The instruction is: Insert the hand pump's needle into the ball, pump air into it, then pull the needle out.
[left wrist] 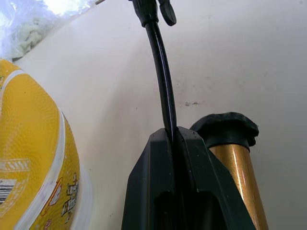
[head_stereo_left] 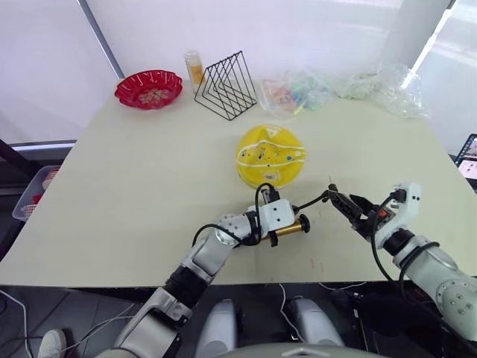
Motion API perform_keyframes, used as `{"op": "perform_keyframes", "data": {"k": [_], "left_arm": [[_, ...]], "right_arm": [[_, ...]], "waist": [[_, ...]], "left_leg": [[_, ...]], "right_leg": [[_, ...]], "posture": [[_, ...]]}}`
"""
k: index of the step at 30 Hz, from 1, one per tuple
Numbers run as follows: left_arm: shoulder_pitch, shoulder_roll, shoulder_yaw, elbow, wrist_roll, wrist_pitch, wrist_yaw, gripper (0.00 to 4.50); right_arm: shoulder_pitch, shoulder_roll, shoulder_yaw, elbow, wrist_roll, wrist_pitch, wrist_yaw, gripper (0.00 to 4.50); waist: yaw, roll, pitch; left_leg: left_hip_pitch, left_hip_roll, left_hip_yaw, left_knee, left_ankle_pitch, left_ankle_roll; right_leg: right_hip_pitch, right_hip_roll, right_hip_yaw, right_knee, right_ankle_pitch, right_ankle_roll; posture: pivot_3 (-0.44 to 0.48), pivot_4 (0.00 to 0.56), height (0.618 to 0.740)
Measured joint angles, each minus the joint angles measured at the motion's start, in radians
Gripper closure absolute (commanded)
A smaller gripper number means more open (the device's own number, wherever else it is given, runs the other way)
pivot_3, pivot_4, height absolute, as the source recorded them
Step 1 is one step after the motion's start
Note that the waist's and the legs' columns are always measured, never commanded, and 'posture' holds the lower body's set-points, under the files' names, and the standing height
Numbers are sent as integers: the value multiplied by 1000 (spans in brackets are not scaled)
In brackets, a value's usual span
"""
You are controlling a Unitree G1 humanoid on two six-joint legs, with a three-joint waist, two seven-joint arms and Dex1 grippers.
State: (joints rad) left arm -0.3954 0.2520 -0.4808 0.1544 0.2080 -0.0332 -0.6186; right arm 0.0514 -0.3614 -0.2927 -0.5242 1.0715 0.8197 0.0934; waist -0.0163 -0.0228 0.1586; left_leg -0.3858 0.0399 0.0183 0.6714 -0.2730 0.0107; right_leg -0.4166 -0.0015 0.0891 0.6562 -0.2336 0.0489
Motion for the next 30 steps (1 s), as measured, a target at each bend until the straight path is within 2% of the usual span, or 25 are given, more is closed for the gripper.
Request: {"op": "perform_keyframes", "data": {"k": [9,29,30], "left_arm": [[0,-30,2,15,5,2,5,4460],[0,-31,8,15,5,-21,12,4460],[0,-31,8,15,5,-22,12,4500]], "right_arm": [[-45,61,36,28,-19,-10,-70,0],[-44,113,50,80,-96,-65,-48,0],[-44,113,50,81,-97,-67,-46,534]], "waist": [[-2,0,0],[-2,0,0],[-3,0,0]], "left_leg": [[0,0,0,0,0,0],[0,0,0,0,0,0],[0,0,0,0,0,0]], "right_leg": [[0,0,0,0,0,1],[-1,0,0,0,0,1],[-1,0,0,0,0,1]], "posture": [[0,150,735],[0,150,735],[0,150,735]]}}
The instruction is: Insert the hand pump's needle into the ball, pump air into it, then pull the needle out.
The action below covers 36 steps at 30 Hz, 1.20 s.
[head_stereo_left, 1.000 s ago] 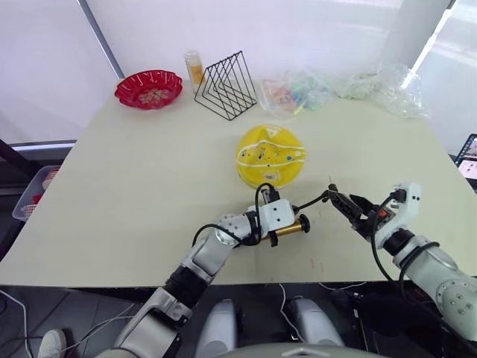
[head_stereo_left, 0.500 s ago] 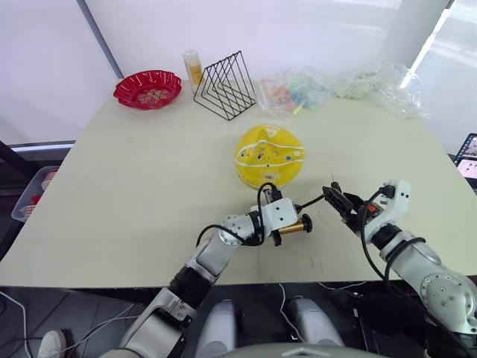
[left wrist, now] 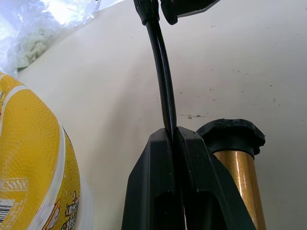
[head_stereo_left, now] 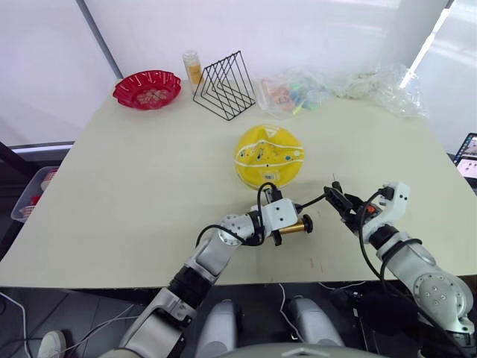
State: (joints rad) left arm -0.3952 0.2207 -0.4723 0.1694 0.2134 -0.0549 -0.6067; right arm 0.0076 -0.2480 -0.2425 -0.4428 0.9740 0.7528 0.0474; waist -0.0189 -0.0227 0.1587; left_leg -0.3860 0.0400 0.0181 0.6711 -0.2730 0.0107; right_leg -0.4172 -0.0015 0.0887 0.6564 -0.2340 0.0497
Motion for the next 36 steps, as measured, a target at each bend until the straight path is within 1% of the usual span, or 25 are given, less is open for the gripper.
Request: {"op": "perform_keyframes", "data": {"k": [1,2,3,5,6,8,9,10,20,21,22,24,25,26,27,28,30,33,36], "left_arm": [[0,0,0,0,0,0,0,4500],[0,0,0,0,0,0,-1,4500],[0,0,0,0,0,0,-1,4500],[0,1,0,0,0,0,-3,4500],[0,1,0,0,0,0,-4,4500],[0,1,0,0,0,0,-6,4500],[0,0,0,0,0,-1,-8,4500],[0,0,0,0,0,-1,-8,4500],[0,-1,1,0,-6,1,-15,4500],[1,-2,3,0,-14,5,-23,3762],[3,-4,8,-1,-25,11,-31,3532],[5,-7,15,-2,-52,29,-51,2682],[5,-7,18,-2,-58,33,-54,2485],[5,-8,26,-4,-65,40,-62,1846],[4,-7,35,-8,-86,53,-76,1448],[4,-2,45,-22,-110,67,-97,854],[-4,10,68,-51,-155,85,-138,45],[-37,43,110,-114,-227,132,-206,45],[-56,70,144,-158,-279,181,-242,45]], "right_arm": [[0,1,0,2,-3,-3,2,708],[0,1,0,3,-5,-7,5,1040],[0,3,0,6,-9,-15,7,1487],[0,13,-1,8,-15,-21,9,2558],[-1,17,-1,9,-20,-24,10,2992],[-3,17,-1,12,-25,-28,12,3655],[-3,18,-1,13,-28,-31,15,4079],[-3,18,1,14,-32,-34,22,4202],[-4,21,1,14,-41,-38,42,4202],[-4,21,1,14,-42,-38,46,4202],[-4,20,2,14,-42,-38,54,4202],[-4,14,7,11,-47,-39,64,4202],[-4,11,9,10,-48,-39,68,4202],[-4,6,12,7,-52,-40,76,4202],[-3,-9,16,-1,-58,-40,86,4202],[-1,-32,22,-15,-69,-40,102,4202],[1,-71,31,-36,-85,-40,130,4202],[15,-127,51,-47,-138,-63,192,4202],[24,-169,58,-48,-172,-80,251,4202]], "waist": [[0,0,0],[0,0,0],[0,0,0],[0,0,0],[0,0,0],[0,0,0],[0,0,0],[0,0,0],[0,0,0],[0,0,0],[-1,0,0],[-1,0,0],[-1,0,0],[-2,0,0],[-2,0,0],[-2,0,0],[-3,0,0],[-3,0,0],[-2,0,0]], "left_leg": [[0,0,0,0,0,0],[0,0,0,0,0,0],[0,0,0,0,0,0],[0,0,0,0,0,0],[0,0,0,0,0,0],[0,0,0,0,0,0],[0,0,0,0,0,0],[0,0,0,0,0,0],[0,0,0,0,0,0],[0,0,0,0,0,0],[0,0,0,0,0,0],[0,0,0,0,0,0],[0,0,0,0,0,0],[0,0,0,0,0,0],[0,0,0,0,0,0],[-1,0,0,0,0,0],[-1,0,0,0,0,0],[-1,0,0,0,0,0],[-1,0,0,0,0,0]], "right_leg": [[0,0,0,0,0,0],[0,0,0,0,0,0],[0,0,0,0,0,0],[0,0,0,0,0,0],[0,0,0,0,0,0],[0,0,0,0,0,0],[0,0,0,0,0,0],[0,0,0,0,0,0],[0,0,0,0,0,0],[0,0,0,0,0,0],[0,0,0,0,0,0],[0,0,0,0,0,0],[0,0,0,0,0,0],[0,0,0,0,0,0],[0,0,0,0,0,0],[-1,0,0,0,0,0],[-1,0,0,0,0,0],[-1,0,-1,0,0,0],[-1,0,-1,-1,0,0]], "posture": [[0,150,735],[0,150,735],[0,150,735],[0,150,735],[0,150,735],[0,150,735],[0,150,735],[0,150,735],[0,150,735],[0,150,735],[0,150,735],[0,150,735],[0,150,735],[0,150,735],[0,150,735],[0,150,735],[0,150,735],[0,150,735],[0,150,735]]}}
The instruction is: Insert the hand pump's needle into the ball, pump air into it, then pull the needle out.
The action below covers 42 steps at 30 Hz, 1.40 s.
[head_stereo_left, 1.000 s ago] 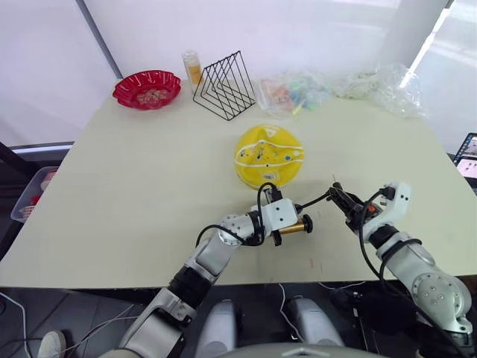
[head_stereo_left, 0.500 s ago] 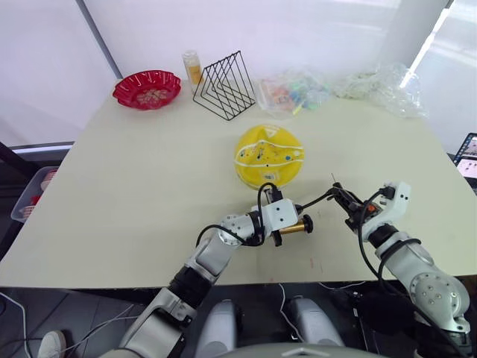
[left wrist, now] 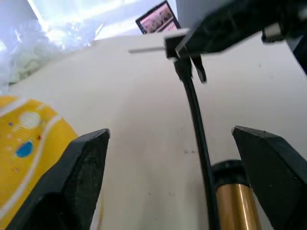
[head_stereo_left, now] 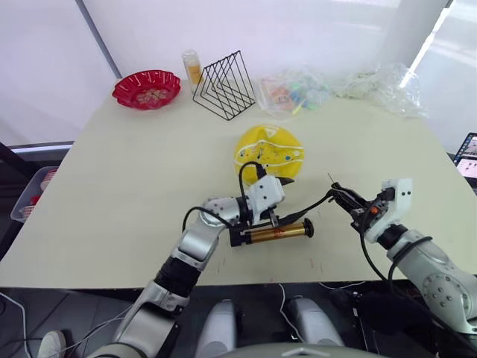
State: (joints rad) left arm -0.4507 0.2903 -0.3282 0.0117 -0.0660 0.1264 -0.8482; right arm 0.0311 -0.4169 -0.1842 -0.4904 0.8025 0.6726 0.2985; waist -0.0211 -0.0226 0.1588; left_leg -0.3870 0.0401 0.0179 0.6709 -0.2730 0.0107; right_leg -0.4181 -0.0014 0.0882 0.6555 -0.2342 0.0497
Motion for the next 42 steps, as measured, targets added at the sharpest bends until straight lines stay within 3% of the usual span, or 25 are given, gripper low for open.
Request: {"op": "perform_keyframes", "data": {"k": [8,17,25,28,42], "left_arm": [[-51,66,107,-77,-103,140,-20,45],[-142,115,246,-87,-139,335,91,45],[-190,151,276,-19,-133,387,134,45],[-258,153,276,97,-113,391,155,45],[-407,111,209,375,-82,390,89,45]], "right_arm": [[6,-120,6,22,-111,-146,245,4202],[3,-196,12,81,-229,-315,441,4202],[-21,-206,12,98,-277,-391,497,4202],[-22,-206,13,111,-310,-437,517,4202],[0,-182,15,122,-364,-493,515,4202]], "waist": [[0,0,0],[3,-1,1],[4,-2,2],[7,-3,2],[5,-4,3]], "left_leg": [[0,0,0,0,0,0],[0,0,-1,0,0,0],[0,0,-1,0,0,0],[-1,0,-1,0,0,0],[-1,0,-1,0,0,0]], "right_leg": [[0,0,0,0,0,0],[0,0,-1,-1,0,1],[0,0,-1,-1,0,1],[0,0,-1,-1,0,0],[0,0,-2,-1,2,-2]], "posture": [[0,150,735],[0,150,735],[0,150,735],[0,150,735],[0,150,735]]}}
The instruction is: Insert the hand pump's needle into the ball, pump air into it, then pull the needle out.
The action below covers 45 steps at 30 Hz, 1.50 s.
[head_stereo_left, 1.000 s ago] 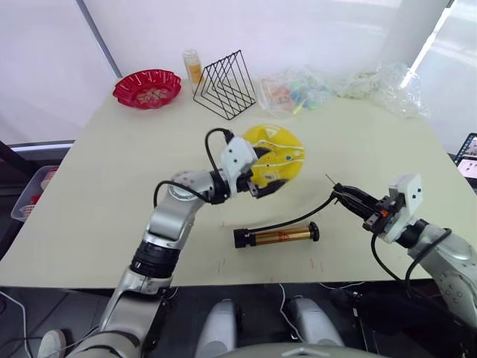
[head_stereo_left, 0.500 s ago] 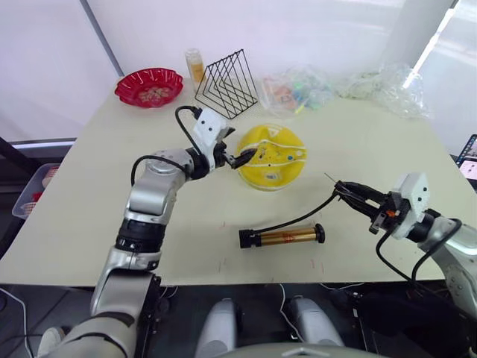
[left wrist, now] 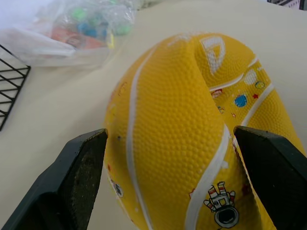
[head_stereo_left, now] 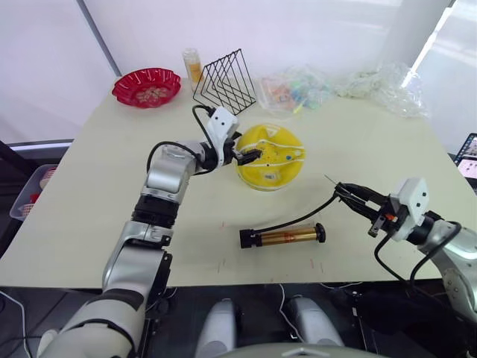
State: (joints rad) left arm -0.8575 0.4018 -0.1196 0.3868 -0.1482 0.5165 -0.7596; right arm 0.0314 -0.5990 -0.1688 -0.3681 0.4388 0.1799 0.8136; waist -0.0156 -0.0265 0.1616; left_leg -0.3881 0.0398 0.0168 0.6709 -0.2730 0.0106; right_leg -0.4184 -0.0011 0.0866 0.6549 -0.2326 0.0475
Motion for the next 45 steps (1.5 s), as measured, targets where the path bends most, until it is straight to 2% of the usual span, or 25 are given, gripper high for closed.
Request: {"op": "perform_keyframes", "data": {"k": [3,4,6,10,12,13,16,17,24,33,45], "left_arm": [[-11,-1,0,18,7,-1,0,45],[-11,-3,0,19,7,-1,0,277],[-11,-6,0,21,7,0,2,882],[-11,-15,0,28,9,0,11,2496],[-11,-17,0,27,8,0,13,2874],[-10,-19,0,27,8,1,14,3352],[-3,-29,0,23,6,2,18,4296],[-1,-35,0,21,6,2,20,4459],[13,-51,1,-5,8,0,52,4459],[66,-81,1,-103,26,33,143,4459],[115,-125,2,-211,31,109,261,4459]], "right_arm": [[3,7,2,0,-8,-5,-1,4202],[4,7,3,0,-8,-5,-2,4202],[4,7,4,-1,-8,1,-8,4202],[5,7,12,-11,-7,66,-40,4202],[2,7,15,-17,-7,96,-57,4202],[-6,7,20,-23,-5,131,-75,4202],[-52,6,45,-56,-6,228,-126,4202],[-76,5,53,-68,-4,276,-149,4202],[-255,-3,80,-137,54,552,-257,4202],[-493,-3,109,-127,172,862,-302,4202],[-703,32,203,14,167,1059,-348,4202]], "waist": [[0,0,0],[0,0,0],[0,0,0],[1,0,0],[1,0,0],[1,0,0],[0,0,0],[-1,0,0],[1,0,0],[1,0,0],[0,0,0]], "left_leg": [[0,0,0,0,0,0],[0,0,0,0,0,0],[0,0,0,0,0,0],[0,0,0,0,0,0],[-1,0,0,0,0,0],[-3,0,0,0,0,0],[-8,0,0,1,0,0],[-10,0,0,2,0,0],[-11,0,0,2,0,0],[-11,0,0,3,0,0],[-11,0,-1,4,0,0]], "right_leg": [[0,0,0,0,0,0],[0,0,0,0,0,0],[0,0,0,0,0,0],[0,0,0,0,0,-1],[-1,0,0,0,1,-1],[-3,0,0,1,1,-1],[-9,0,0,3,1,-1],[-10,0,0,4,1,-1],[-11,0,0,4,1,-1],[-11,0,0,4,1,-1],[-11,-1,-1,6,1,-1]], "posture": [[0,150,735],[0,150,735],[0,150,735],[0,150,735],[0,150,735],[0,150,735],[0,150,735],[0,150,735],[0,150,735],[0,150,735],[0,150,735]]}}
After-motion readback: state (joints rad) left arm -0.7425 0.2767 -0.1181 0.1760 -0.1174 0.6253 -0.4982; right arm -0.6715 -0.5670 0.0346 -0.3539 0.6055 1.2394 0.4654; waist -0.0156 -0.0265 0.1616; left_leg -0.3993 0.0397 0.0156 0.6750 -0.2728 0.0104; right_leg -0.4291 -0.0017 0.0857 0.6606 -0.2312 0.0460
